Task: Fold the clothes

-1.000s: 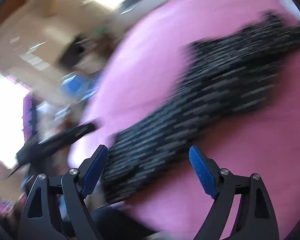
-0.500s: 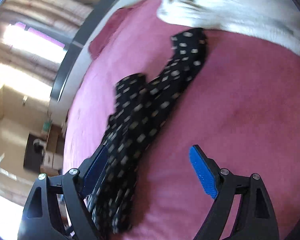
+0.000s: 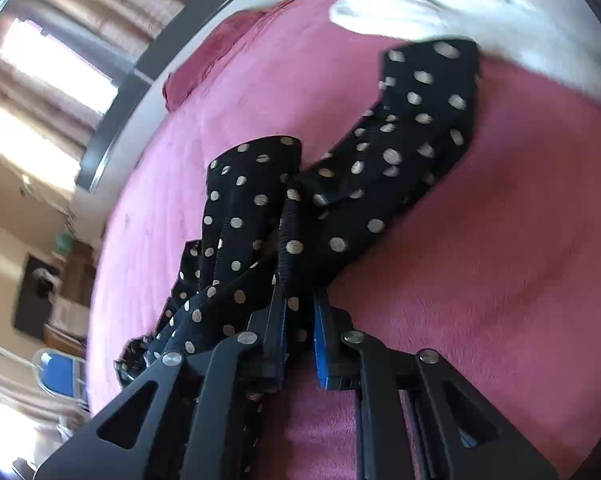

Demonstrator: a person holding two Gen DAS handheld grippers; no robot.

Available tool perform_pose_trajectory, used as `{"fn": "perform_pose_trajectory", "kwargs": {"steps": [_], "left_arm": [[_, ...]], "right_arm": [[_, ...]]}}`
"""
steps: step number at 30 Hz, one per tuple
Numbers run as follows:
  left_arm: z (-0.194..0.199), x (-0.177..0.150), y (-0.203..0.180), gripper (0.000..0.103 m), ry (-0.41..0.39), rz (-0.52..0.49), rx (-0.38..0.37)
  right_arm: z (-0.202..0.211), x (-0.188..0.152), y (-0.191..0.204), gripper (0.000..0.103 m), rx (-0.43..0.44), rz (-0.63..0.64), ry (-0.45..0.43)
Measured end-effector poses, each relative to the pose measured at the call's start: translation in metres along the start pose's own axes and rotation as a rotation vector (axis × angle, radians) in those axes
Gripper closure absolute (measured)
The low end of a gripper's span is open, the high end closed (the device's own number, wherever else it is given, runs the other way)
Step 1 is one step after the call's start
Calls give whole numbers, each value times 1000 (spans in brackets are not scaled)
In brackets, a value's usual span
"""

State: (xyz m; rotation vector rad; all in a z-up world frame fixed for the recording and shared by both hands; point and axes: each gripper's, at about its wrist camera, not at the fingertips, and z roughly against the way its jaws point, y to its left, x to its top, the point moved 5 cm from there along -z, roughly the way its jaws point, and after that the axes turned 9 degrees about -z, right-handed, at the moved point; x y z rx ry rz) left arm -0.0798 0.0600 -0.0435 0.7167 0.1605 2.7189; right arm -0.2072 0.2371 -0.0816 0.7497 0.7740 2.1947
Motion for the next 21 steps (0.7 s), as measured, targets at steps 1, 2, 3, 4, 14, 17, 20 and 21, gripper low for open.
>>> {"fn": "perform_pose_trajectory", "kwargs": {"steps": [1, 2, 3, 4, 14, 17, 20, 21], "left_arm": [[3, -2, 4, 33, -3, 3, 5], [5, -3, 8, 33, -8, 9, 9], [8, -4, 15, 33, -15, 20, 15], [11, -5, 21, 33, -22, 31, 21], [50, -44, 132, 33, -73, 175, 151], [63, -60, 170, 33, -84, 220, 197], [76, -76, 208, 33, -95, 265, 243], [76, -82, 224, 33, -85, 284, 259]], "right_arm": [[4, 0, 3, 91, 12, 9, -12], [9, -1, 8, 91, 22, 30, -27], [15, -1, 14, 91, 39, 47, -33], [20, -2, 23, 91, 74, 60, -38], [59, -42, 294, 91, 422, 416, 10], [49, -98, 409, 91, 523, 532, 70], [39, -159, 524, 91, 619, 651, 129], [31, -188, 564, 91, 652, 678, 155]]}}
